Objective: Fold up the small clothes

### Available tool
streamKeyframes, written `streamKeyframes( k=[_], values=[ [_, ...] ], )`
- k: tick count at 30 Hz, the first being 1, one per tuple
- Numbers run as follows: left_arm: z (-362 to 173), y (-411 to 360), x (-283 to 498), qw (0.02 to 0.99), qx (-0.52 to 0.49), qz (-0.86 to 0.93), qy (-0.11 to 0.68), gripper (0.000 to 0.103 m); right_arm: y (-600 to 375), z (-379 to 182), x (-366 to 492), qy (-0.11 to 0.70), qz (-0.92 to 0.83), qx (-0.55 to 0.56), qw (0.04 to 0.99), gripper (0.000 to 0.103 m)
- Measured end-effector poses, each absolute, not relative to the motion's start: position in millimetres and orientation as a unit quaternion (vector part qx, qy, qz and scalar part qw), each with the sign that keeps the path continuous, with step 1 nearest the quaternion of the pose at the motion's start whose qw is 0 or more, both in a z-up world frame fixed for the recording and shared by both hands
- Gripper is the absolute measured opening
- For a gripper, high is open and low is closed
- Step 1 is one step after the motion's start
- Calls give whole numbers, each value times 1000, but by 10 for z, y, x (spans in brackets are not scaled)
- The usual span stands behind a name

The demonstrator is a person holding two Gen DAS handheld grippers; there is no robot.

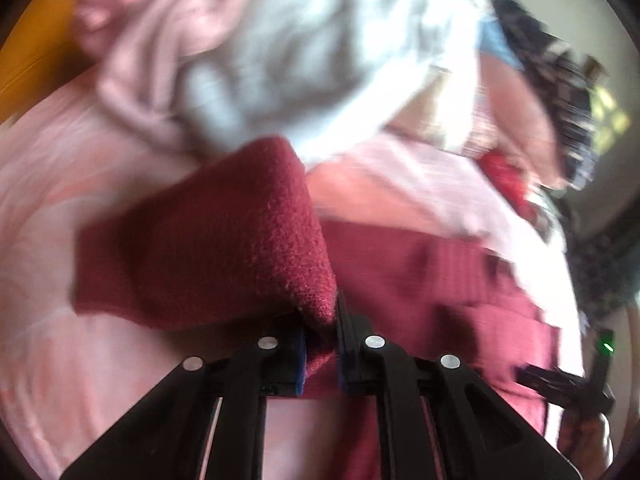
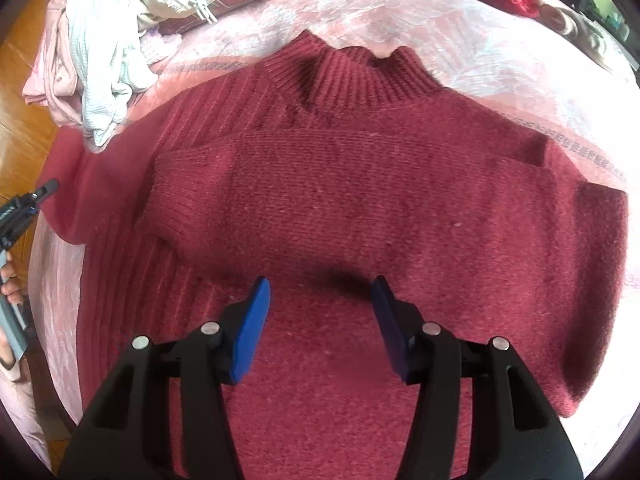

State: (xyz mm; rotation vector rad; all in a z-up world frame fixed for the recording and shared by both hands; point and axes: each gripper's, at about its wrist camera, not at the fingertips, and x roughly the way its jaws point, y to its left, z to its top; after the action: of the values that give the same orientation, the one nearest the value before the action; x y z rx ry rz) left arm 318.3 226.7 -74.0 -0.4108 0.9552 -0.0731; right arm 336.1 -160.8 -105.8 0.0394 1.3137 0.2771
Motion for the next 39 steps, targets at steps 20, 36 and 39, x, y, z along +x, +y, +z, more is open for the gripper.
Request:
streamKeyframes(
  k=[20,36,39],
  values=[
    [-1083,-66,3330,828,-137,-226,494,13,-2287,-1102,3300,611,91,27,786,53],
    [-856,734,3305,856,-72,-124,497,68,-1615,-974,3599,608,146,65,778,55],
    [-975,938,3396,854,-86,-90,505,68,-1401,-945,3712,605,150,75,778,57]
  ],
)
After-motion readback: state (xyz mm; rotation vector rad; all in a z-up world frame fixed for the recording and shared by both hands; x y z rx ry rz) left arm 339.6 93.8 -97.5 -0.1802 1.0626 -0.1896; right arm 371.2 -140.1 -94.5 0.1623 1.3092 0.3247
